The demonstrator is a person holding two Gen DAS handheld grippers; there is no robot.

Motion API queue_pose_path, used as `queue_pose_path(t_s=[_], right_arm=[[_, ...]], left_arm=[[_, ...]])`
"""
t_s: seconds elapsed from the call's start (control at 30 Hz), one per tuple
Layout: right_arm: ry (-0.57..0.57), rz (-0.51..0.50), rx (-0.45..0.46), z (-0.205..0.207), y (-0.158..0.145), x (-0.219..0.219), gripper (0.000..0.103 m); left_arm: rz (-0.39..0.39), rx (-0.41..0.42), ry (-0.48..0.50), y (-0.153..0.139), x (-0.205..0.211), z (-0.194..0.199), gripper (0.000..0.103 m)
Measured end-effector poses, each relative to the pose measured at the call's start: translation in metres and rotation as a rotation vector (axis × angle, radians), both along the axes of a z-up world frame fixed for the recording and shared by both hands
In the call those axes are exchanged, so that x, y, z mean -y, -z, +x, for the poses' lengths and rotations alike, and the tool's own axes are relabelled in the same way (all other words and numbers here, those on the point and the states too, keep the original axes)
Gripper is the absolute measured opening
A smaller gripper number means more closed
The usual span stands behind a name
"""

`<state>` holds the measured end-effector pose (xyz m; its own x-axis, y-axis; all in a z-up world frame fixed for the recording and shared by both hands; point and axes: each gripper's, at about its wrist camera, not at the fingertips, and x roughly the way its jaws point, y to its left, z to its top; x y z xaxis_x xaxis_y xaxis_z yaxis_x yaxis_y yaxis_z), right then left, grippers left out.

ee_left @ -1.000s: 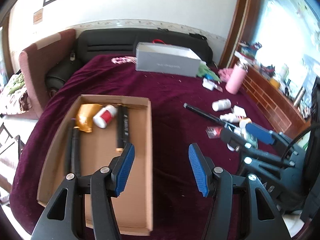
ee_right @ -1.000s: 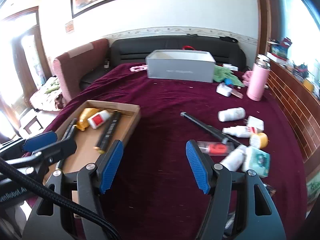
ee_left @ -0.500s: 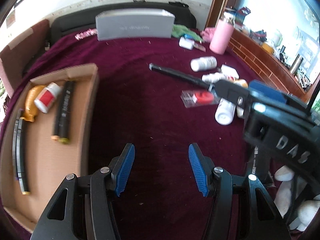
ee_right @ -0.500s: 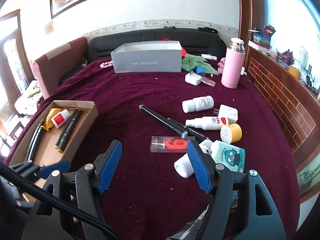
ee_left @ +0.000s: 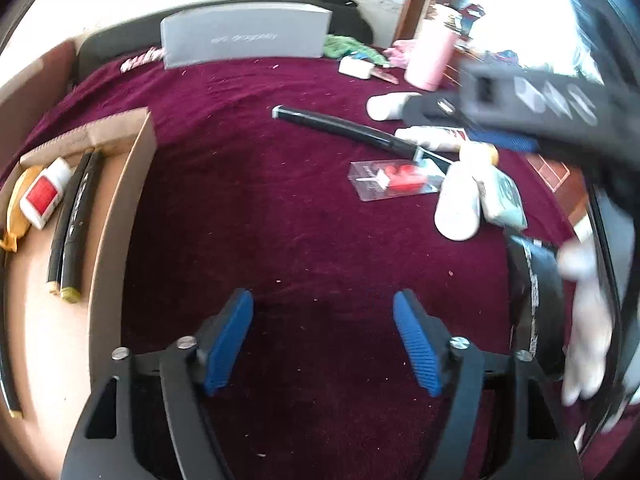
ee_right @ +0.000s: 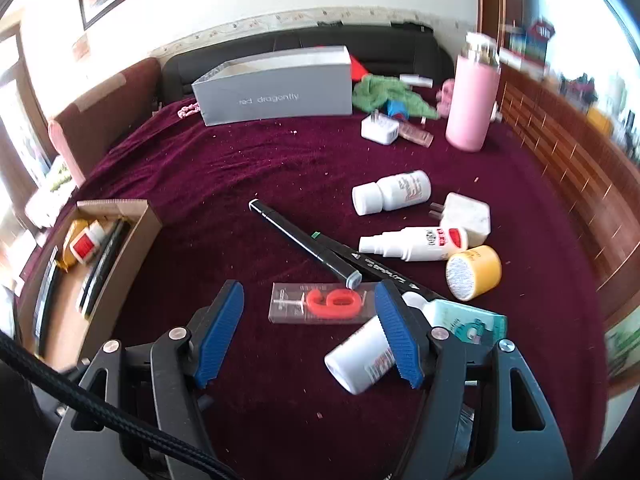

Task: Organize objects
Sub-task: 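Move both tools out of the box toward the remaining markers, then grasp a black marker with the left tool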

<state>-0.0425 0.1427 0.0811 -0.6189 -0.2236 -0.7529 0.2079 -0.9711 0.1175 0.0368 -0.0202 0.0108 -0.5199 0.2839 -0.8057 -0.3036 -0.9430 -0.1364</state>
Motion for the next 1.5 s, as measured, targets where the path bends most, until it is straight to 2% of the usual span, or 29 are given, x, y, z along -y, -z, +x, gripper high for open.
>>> queue_pose_path(t_s=[0.07,0.13,0.27,0.37,0.47,0.53,0.57,0.63,0.73,0.83,0.87,0.93,1.0,1.07,1.17,1.2,1.27,1.33,1.4,1.5], right_arm=[[0.009,0.010,0.005,-0.009,0.000,-0.001,0.067],[0.009,-0.006,0.009,-0.017,-0.003,-0.004,0.067],[0.010,-0.146,0.055,-0.038,-0.007,-0.023,0.068],[0.015,-0.243,0.122,-0.059,-0.001,-0.037,0.068],[0.012,-0.256,0.169,-0.078,0.011,-0.039,0.068],[-0.027,-0.292,0.220,-0.089,0.021,-0.035,0.068],[-0.060,-0.345,0.246,-0.095,0.025,-0.032,0.068],[-0.111,-0.396,0.264,-0.104,0.027,-0.022,0.068],[-0.129,-0.353,0.291,-0.117,0.031,0.001,0.068],[-0.182,-0.296,0.408,-0.127,0.051,0.033,0.069],[-0.202,-0.317,0.436,-0.126,0.054,0.038,0.068],[-0.280,-0.487,0.564,-0.117,0.061,0.048,0.069],[-0.332,-0.632,0.630,-0.106,0.062,0.050,0.069],[-0.336,-0.668,0.580,-0.095,0.049,0.042,0.069],[-0.235,-0.603,0.411,-0.079,0.027,0.015,0.069],[-0.199,-0.588,0.354,-0.071,0.021,0.003,0.069],[-0.167,-0.586,0.286,-0.061,0.016,-0.013,0.070],[-0.144,-0.597,0.232,-0.052,0.014,-0.025,0.071],[-0.135,-0.615,0.193,-0.044,0.015,-0.032,0.071],[-0.147,-0.642,0.179,-0.042,0.021,-0.038,0.071]], left_arm=[[-0.012,0.005,0.023,0.001,-0.005,-0.001,0.080],[-0.006,0.008,0.035,0.000,-0.006,0.001,0.084],[0.016,0.030,0.077,0.002,-0.009,0.000,0.101],[-0.019,0.027,0.079,0.003,-0.014,0.000,0.101],[-0.046,0.027,0.083,0.004,-0.018,-0.001,0.101],[-0.059,0.026,0.084,0.005,-0.020,0.000,0.101],[-0.065,0.025,0.084,0.005,-0.020,0.000,0.101],[-0.067,0.025,0.084,0.005,-0.020,-0.001,0.101],[-0.061,0.025,0.084,0.005,-0.019,0.000,0.101],[-0.044,0.027,0.083,0.006,-0.017,-0.002,0.101],[-0.035,0.027,0.083,0.006,-0.015,-0.002,0.101],[-0.023,0.028,0.082,0.005,-0.014,-0.003,0.101],[-0.014,0.029,0.082,0.005,-0.012,-0.003,0.101],[0.029,0.029,0.074,0.003,-0.006,-0.004,0.101],[0.136,0.060,0.038,-0.008,0.013,-0.004,0.100],[0.145,0.027,0.026,-0.018,0.019,-0.004,0.100],[0.087,-0.085,0.004,-0.044,0.024,-0.006,0.100],[0.033,-0.147,-0.005,-0.059,0.026,-0.012,0.100],[-0.072,-0.133,-0.037,-0.059,0.024,-0.033,0.100],[-0.176,-0.101,-0.078,-0.042,0.020,-0.055,0.100]])
